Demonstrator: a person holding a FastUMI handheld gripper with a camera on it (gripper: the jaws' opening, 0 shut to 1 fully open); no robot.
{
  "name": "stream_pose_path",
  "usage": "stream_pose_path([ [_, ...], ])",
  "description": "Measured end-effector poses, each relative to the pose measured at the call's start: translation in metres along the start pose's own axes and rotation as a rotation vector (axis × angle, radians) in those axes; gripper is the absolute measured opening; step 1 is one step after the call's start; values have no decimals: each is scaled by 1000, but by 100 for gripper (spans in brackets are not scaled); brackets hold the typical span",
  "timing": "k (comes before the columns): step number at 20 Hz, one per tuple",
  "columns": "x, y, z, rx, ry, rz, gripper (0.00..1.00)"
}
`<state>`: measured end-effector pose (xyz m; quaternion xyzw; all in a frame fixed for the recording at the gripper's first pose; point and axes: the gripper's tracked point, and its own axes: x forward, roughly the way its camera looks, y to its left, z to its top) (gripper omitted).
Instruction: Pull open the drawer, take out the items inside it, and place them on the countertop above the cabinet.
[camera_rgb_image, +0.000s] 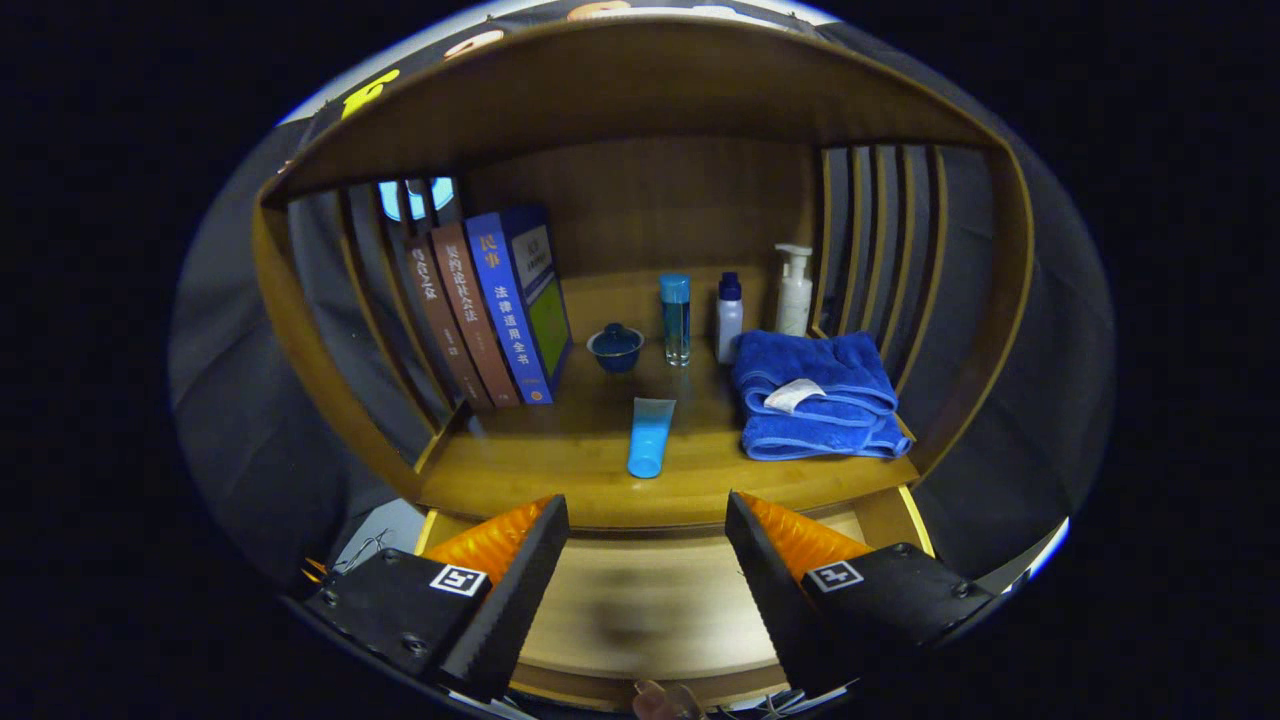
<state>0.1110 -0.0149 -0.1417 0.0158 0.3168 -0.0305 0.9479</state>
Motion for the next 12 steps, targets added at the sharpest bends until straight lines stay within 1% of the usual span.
stream_pose_path([
  [3, -36, 3, -12, -19, -85, 21, 100],
  [6, -80, 6, -35, -44, -185, 56, 100],
  [10, -115, 3, -77, -22, -278, 75, 100],
  [12, -123, -2, -103, -12, -301, 77, 100],
])
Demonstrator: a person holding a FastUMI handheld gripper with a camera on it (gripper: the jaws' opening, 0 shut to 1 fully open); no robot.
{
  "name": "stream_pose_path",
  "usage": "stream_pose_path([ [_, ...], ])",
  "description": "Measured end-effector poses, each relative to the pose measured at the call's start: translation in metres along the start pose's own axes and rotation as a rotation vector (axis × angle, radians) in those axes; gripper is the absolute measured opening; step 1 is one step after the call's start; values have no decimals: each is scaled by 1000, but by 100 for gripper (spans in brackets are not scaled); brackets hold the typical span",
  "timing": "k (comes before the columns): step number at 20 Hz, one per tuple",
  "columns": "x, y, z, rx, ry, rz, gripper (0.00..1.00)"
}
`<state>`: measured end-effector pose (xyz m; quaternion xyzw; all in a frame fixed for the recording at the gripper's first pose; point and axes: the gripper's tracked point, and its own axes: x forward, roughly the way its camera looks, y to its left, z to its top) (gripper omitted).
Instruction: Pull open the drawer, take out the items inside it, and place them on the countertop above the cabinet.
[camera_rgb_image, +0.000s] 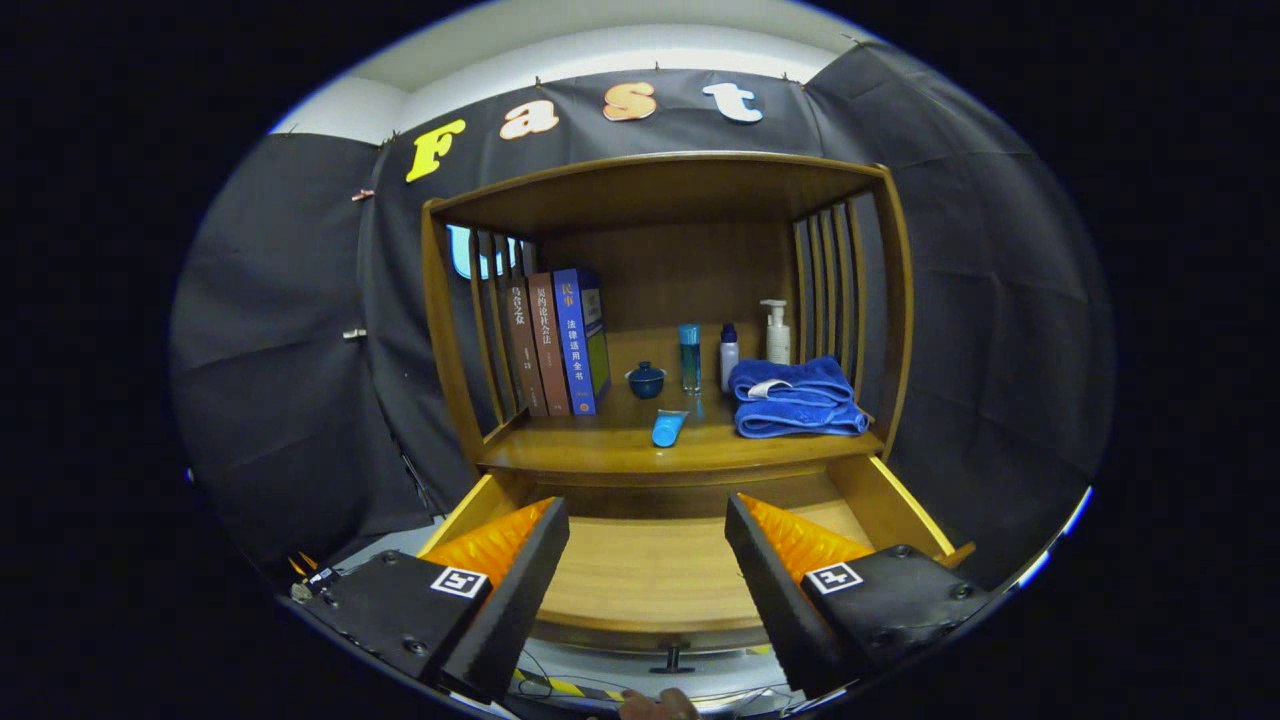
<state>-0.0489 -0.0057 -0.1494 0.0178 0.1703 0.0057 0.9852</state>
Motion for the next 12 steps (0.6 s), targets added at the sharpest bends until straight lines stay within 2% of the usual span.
stream_pose_path([
  [4, -17, -5, -55, -12, 16, -10, 100],
  [8, -17, -17, -110, 3, 92, -46, 100],
  [12, -2, -24, -130, 1, 124, -77, 100],
])
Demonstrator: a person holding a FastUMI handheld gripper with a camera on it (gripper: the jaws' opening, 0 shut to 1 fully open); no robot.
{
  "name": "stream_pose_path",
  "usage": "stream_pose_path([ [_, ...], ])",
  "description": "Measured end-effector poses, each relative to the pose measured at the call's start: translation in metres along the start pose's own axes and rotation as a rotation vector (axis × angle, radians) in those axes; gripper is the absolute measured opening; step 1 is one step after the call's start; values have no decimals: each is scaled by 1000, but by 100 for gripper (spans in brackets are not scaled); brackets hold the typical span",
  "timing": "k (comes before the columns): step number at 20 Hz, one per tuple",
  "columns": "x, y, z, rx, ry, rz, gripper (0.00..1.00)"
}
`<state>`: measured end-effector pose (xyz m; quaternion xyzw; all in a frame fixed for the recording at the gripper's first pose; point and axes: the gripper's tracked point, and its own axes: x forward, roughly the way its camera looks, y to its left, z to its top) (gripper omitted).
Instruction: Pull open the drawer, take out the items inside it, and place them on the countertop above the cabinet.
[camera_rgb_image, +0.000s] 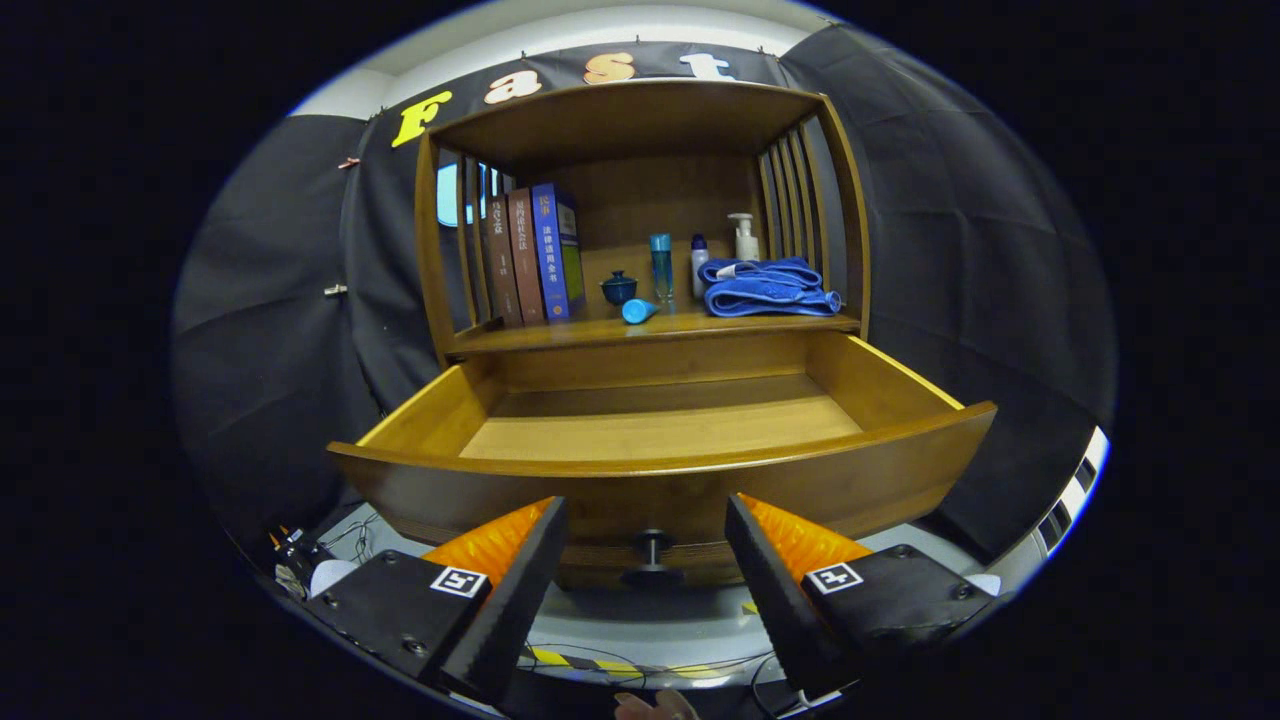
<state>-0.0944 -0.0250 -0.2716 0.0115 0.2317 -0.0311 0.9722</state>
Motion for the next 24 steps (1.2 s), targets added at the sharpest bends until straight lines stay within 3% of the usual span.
stream_pose_path([
  [12, 28, -1, 6, -23, 13, -39, 100],
  [24, 134, 3, 45, -4, 7, -34, 100],
])
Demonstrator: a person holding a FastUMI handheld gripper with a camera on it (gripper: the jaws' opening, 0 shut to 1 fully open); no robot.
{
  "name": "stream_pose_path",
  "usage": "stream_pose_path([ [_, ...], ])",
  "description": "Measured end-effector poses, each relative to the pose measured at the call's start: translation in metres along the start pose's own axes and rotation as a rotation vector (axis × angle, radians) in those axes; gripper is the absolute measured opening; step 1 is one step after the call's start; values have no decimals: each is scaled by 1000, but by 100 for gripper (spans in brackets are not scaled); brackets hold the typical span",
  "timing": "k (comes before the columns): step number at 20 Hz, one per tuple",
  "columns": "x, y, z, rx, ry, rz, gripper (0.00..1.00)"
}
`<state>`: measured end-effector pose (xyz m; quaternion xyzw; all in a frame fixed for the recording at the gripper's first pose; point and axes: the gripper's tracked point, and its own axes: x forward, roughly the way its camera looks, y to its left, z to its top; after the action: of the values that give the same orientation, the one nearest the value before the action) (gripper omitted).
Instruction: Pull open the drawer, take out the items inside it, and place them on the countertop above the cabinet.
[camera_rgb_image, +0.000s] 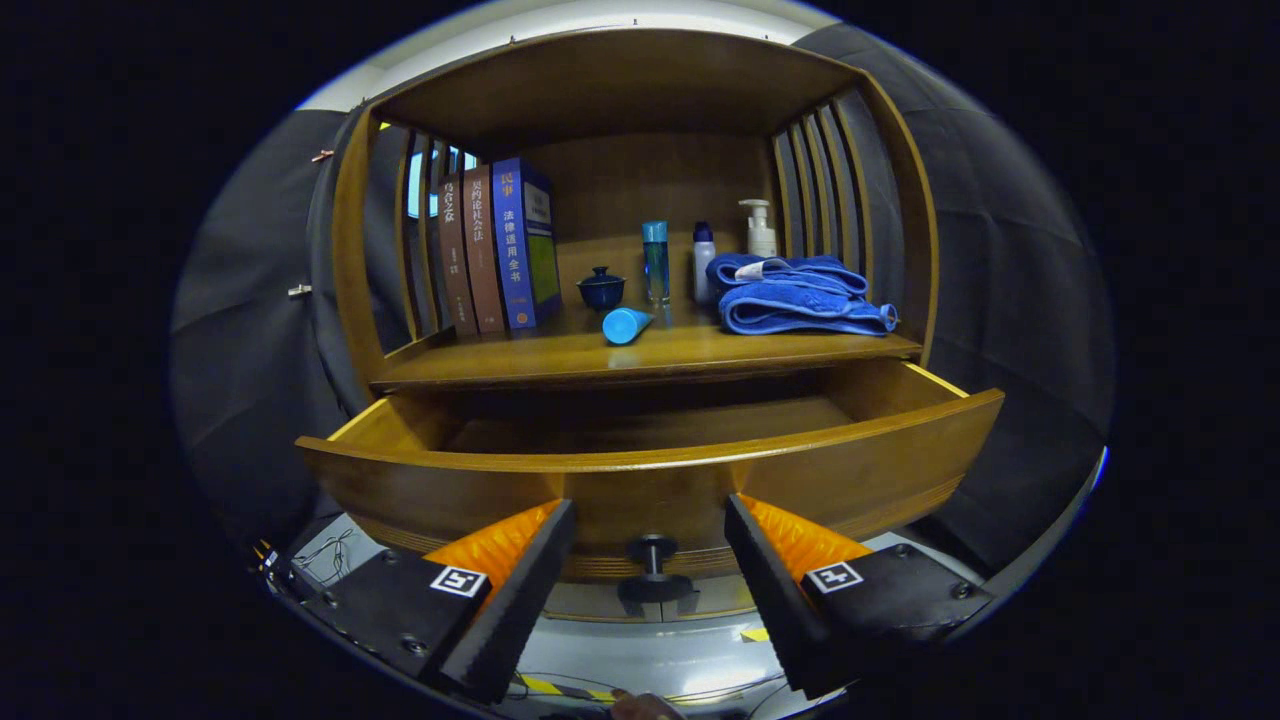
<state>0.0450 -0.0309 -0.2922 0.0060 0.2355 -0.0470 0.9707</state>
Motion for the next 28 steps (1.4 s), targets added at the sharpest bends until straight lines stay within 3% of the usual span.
stream_pose_path([
  [14, 75, 5, 18, 17, 8, 2, 100],
  [28, 70, 7, 23, 21, 26, 6, 100],
])
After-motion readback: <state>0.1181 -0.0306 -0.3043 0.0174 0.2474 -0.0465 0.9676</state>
